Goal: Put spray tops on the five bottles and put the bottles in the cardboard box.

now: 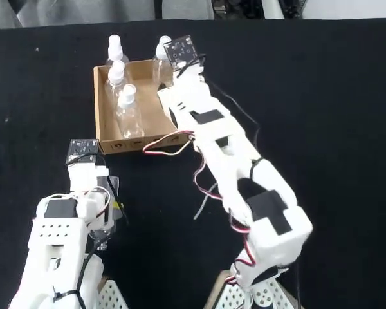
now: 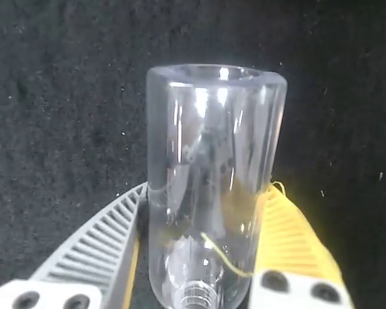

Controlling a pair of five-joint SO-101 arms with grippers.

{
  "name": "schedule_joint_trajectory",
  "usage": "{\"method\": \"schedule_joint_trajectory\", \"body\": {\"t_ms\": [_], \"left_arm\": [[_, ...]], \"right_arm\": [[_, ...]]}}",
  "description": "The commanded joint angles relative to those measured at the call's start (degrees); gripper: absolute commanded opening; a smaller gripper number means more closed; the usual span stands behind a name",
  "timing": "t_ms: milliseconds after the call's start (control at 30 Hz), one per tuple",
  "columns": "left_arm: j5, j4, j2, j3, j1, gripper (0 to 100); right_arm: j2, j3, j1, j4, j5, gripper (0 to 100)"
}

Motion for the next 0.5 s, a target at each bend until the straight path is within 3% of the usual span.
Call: {"method": "schedule_joint_trajectory", "body": {"t_ms": [0, 200, 467], "left_arm": [[-0.44, -1.05, -1.32, -0.92, 0.22, 21], [-0.44, -1.05, -1.32, -0.92, 0.22, 21], [-0.44, -1.05, -1.32, -0.84, 0.4, 21]], "right_arm": [[-7.78, 1.36, 1.41, 0.62, 0.0, 27.6], [-13.93, 7.6, 1.32, 1.23, 0.0, 27.6], [-27.38, 11.21, 1.32, 19.96, 0.0, 27.6]]}}
